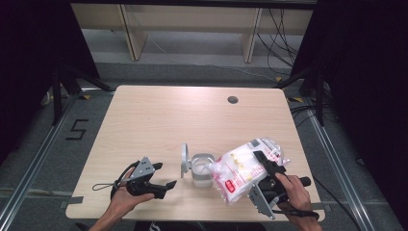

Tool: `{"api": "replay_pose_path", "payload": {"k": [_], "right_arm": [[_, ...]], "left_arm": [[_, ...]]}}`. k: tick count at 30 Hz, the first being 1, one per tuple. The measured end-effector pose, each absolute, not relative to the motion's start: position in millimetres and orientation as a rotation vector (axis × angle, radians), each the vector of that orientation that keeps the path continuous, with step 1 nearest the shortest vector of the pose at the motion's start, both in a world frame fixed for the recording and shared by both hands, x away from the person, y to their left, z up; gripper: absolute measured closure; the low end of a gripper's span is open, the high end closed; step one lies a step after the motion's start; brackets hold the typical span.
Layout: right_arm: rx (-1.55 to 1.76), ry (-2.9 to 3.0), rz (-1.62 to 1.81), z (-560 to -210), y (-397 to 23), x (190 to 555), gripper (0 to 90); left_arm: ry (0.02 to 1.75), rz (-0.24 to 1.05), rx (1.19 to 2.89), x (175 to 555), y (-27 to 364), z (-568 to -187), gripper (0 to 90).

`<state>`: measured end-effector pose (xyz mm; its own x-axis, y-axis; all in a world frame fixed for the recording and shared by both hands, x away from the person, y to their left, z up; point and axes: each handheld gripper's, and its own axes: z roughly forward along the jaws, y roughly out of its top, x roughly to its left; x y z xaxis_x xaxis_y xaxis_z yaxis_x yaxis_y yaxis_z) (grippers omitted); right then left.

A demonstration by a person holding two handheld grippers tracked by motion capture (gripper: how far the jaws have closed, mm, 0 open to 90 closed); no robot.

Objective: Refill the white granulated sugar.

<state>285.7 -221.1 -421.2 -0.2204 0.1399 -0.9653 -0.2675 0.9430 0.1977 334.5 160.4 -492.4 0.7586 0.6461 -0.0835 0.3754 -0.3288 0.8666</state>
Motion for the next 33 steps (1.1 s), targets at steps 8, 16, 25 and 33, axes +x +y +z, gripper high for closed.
{"api": "replay_pose_path", "payload": {"k": [8, 16, 25, 33], "right_arm": [[-0.037, 1.839, 0.549, -427, -232, 296, 70.5], [0.142, 1.893, 0.762, -433, -241, 304, 71.0], [0.303, 1.971, 1.064, -444, -245, 328, 72.4], [0.412, 2.001, 1.180, -454, -241, 354, 77.3]], "left_arm": [[0.760, 0.343, 1.961, 335, 161, -492, 16.2], [0.759, 0.346, 1.965, 335, 161, -492, 16.3], [0.760, 0.345, 1.960, 336, 161, -493, 16.2], [0.787, 0.339, 1.944, 335, 161, -494, 16.3]]}}
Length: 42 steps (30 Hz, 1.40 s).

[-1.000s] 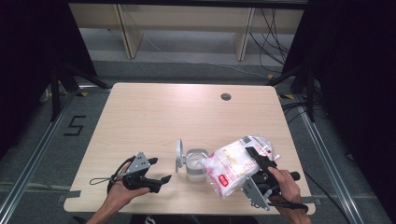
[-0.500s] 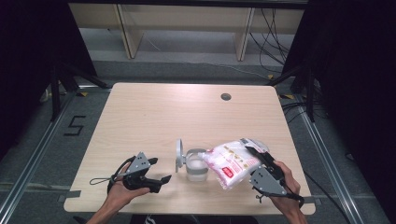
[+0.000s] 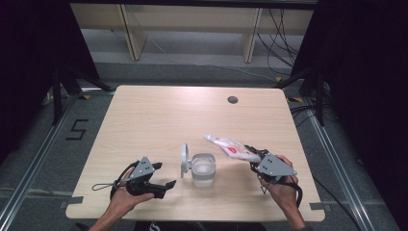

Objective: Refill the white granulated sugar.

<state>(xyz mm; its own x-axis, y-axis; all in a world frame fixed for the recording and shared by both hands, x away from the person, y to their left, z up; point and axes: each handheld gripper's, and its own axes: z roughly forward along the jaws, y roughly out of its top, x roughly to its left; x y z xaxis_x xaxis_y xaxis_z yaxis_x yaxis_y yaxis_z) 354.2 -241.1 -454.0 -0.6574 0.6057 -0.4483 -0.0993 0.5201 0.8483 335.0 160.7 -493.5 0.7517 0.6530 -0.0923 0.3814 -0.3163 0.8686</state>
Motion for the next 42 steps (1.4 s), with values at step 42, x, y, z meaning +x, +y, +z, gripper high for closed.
{"api": "replay_pose_path", "payload": {"k": [42], "right_arm": [[0.790, 1.916, 1.412, -481, -283, 389, 81.2]], "left_arm": [[0.787, 0.341, 1.952, 335, 162, -493, 16.3]]}}
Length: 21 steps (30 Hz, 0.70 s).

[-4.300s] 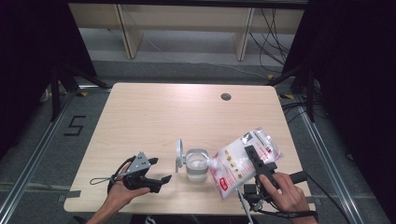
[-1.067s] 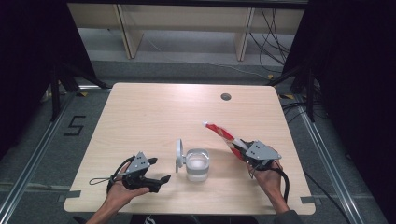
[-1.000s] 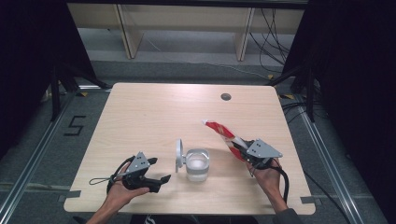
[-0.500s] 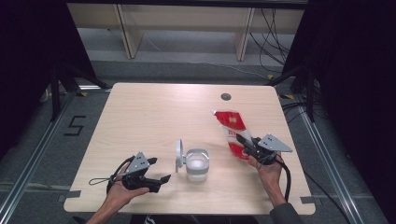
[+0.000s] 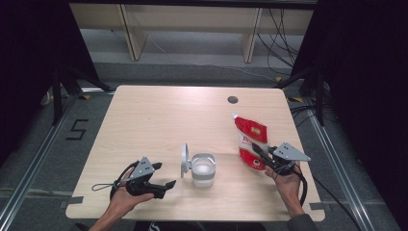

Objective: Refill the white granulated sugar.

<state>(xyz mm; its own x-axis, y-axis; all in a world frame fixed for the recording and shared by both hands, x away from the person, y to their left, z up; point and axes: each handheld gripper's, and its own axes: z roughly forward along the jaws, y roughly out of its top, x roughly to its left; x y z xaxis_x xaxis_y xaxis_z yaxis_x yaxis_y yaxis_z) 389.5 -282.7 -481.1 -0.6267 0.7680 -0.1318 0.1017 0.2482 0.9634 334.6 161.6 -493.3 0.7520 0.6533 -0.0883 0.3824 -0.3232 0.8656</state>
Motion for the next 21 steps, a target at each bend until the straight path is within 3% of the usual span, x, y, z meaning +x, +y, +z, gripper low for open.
{"api": "replay_pose_path", "payload": {"k": [16, 21], "right_arm": [[0.879, 1.985, 1.384, -479, -292, 369, 78.8], [0.921, 1.991, 1.383, -480, -294, 364, 73.1]], "left_arm": [[0.773, 0.350, 1.956, 335, 163, -493, 16.3], [0.772, 0.351, 1.955, 335, 163, -493, 16.3]]}}
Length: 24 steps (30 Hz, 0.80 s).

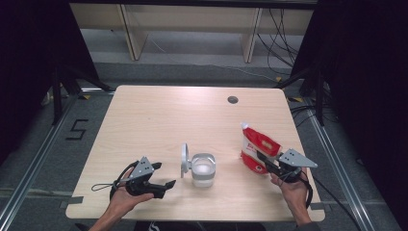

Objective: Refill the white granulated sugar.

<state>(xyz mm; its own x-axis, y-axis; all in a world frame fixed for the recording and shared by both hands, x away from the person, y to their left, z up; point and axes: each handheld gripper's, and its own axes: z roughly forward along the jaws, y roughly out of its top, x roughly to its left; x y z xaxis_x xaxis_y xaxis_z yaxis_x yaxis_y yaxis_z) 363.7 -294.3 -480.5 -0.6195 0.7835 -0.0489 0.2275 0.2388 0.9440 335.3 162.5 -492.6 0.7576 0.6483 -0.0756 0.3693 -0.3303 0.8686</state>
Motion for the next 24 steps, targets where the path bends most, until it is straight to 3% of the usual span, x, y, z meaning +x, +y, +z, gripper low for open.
{"api": "replay_pose_path", "payload": {"k": [5, 9, 15, 17, 24], "right_arm": [[0.965, 1.953, 1.422, -480, -298, 359, 60.4], [1.006, 1.953, 1.424, -479, -301, 357, 37.9], [1.068, 1.936, 1.433, -477, -309, 347, 18.6], [1.094, 1.918, 1.438, -477, -309, 343, 15.1], [1.223, 1.955, 1.362, -478, -308, 329, 15.3]], "left_arm": [[0.774, 0.351, 1.957, 335, 163, -492, 16.3], [0.796, 0.345, 1.946, 334, 162, -492, 16.3], [0.775, 0.351, 1.957, 336, 163, -493, 16.2], [0.777, 0.354, 1.956, 335, 163, -492, 16.3], [0.807, 0.347, 1.936, 333, 163, -491, 16.3]]}}
